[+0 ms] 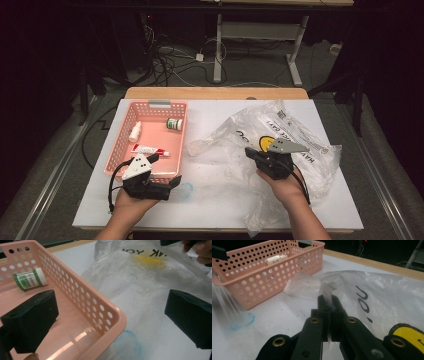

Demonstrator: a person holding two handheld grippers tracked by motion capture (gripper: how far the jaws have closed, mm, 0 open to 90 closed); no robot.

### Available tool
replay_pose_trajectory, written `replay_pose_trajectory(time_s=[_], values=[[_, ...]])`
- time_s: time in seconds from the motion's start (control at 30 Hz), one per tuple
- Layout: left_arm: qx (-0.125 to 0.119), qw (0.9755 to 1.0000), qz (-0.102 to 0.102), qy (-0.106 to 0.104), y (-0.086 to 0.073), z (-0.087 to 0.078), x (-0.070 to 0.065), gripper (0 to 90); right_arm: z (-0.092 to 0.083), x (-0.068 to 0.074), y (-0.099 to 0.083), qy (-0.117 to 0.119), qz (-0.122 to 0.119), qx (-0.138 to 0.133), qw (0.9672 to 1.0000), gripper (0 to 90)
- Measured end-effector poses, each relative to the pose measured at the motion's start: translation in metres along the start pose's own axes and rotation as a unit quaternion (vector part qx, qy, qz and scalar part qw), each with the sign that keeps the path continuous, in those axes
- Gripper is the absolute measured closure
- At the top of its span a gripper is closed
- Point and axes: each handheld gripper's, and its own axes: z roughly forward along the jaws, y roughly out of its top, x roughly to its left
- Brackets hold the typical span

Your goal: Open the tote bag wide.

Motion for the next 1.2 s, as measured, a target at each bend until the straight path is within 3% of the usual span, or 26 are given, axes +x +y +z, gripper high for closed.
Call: replay_pose_trajectory(time_s=[0.27,0.47,0.93,1.2], values=[[-0.01,0.9997,0.002,0.021,-0.007,-0.009,0.005,0.0,-0.011,-0.006,0.009,-0.002,0.003,-0.034,0.9994,90.0],[-0.001,0.9997,-0.015,0.02,-0.011,-0.015,0.011,0.0,-0.015,-0.01,0.016,-0.004,0.015,-0.045,0.9988,90.0],[0.003,0.9973,-0.044,0.059,-0.02,-0.036,0.041,0.0,-0.026,-0.018,0.024,-0.005,0.015,-0.082,0.9965,90.0],[-0.005,0.9945,-0.068,0.079,-0.024,-0.046,0.058,0.0,-0.032,-0.019,0.028,-0.006,0.01,-0.098,0.9952,90.0]])
